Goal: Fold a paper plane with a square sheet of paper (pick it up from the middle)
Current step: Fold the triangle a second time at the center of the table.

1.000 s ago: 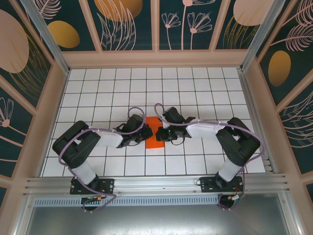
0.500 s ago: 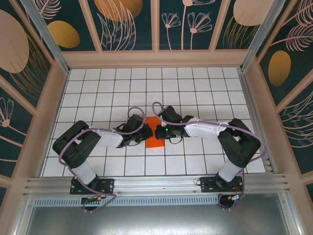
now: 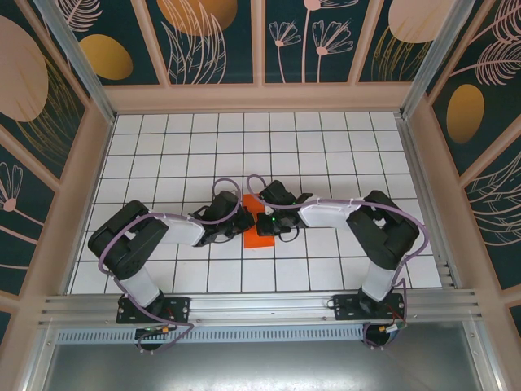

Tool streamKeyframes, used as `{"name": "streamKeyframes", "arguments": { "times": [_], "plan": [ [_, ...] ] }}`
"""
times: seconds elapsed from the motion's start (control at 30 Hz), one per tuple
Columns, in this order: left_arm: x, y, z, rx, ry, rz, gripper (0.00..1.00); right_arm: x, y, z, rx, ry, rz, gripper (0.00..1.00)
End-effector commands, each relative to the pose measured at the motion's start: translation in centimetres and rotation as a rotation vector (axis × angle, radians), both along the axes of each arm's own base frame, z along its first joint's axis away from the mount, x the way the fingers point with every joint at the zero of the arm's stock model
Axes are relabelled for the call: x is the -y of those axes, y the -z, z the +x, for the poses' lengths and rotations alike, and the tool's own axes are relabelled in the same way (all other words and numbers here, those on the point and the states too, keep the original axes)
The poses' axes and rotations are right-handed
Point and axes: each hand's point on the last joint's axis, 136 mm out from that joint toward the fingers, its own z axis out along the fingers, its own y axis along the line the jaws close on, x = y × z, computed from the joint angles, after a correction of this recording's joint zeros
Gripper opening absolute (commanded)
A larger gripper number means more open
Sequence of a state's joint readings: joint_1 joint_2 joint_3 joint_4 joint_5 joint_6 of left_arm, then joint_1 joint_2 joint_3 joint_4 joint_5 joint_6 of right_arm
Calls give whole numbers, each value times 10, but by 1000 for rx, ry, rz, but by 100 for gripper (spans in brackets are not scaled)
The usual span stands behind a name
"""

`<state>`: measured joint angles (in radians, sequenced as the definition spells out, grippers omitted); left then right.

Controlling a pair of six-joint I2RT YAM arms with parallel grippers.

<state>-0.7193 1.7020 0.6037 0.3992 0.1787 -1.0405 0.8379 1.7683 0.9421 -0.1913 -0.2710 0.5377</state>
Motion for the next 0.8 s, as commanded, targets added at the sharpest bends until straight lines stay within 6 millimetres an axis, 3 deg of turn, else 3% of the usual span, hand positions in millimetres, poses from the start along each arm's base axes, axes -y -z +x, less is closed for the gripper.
{"name": "streamKeyframes", "arguments": {
  "times": [0.0,0.27,0.47,0.77],
  "plan": [
    [-32,51,-33,-156,-20,153,0,2,9,-7,-38,-22,-26,0],
    [-42,58,-36,-175,-46,191,0,12,15,-11,-29,-71,-71,0],
    [-49,63,-39,-189,-64,221,0,19,8,-27,-38,-146,-56,0],
    [-50,63,-39,-190,-69,224,0,46,14,-48,-82,-142,-78,0]
  ]
}}
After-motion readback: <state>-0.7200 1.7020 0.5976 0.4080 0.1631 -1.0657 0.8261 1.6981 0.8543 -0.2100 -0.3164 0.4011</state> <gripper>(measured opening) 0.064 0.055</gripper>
